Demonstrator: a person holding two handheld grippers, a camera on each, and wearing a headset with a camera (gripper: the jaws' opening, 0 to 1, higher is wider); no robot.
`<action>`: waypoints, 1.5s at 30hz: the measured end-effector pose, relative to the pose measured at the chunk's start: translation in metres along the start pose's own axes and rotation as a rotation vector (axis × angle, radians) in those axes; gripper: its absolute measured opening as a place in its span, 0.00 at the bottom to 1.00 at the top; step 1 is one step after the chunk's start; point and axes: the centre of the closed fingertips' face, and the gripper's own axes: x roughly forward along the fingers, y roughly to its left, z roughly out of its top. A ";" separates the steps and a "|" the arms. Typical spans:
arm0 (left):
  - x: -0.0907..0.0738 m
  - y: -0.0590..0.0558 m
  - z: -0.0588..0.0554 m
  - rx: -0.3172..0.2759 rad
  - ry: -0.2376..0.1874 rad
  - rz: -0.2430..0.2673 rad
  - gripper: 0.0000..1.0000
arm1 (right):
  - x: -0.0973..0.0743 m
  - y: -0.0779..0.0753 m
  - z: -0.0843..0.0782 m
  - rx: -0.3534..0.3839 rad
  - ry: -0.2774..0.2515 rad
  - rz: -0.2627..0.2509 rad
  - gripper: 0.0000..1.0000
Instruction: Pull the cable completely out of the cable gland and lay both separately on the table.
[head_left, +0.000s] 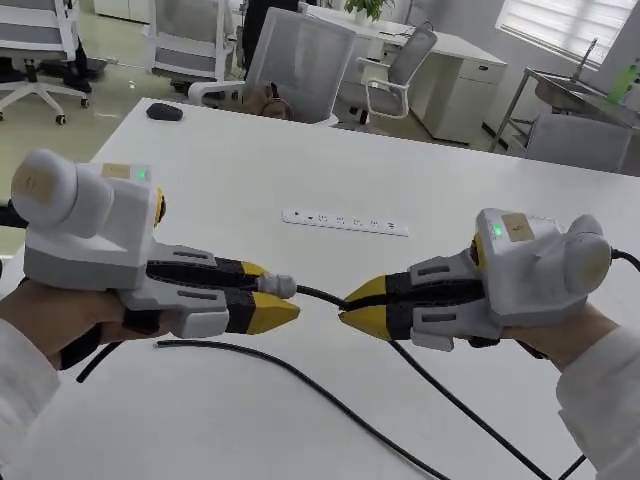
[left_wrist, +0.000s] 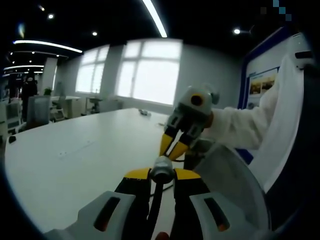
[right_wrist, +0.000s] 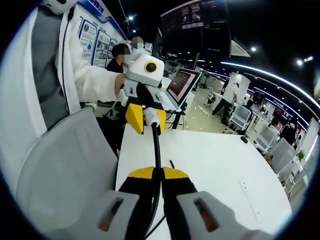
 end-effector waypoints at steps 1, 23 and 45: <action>0.000 0.000 0.000 0.001 -0.001 0.002 0.18 | 0.000 0.000 -0.003 0.005 0.005 -0.001 0.03; -0.002 -0.003 -0.001 0.007 0.004 0.007 0.18 | -0.010 0.001 -0.041 0.107 0.062 -0.035 0.03; 0.003 -0.010 0.003 0.007 -0.011 -0.003 0.18 | 0.004 0.007 0.045 -0.036 -0.064 -0.012 0.14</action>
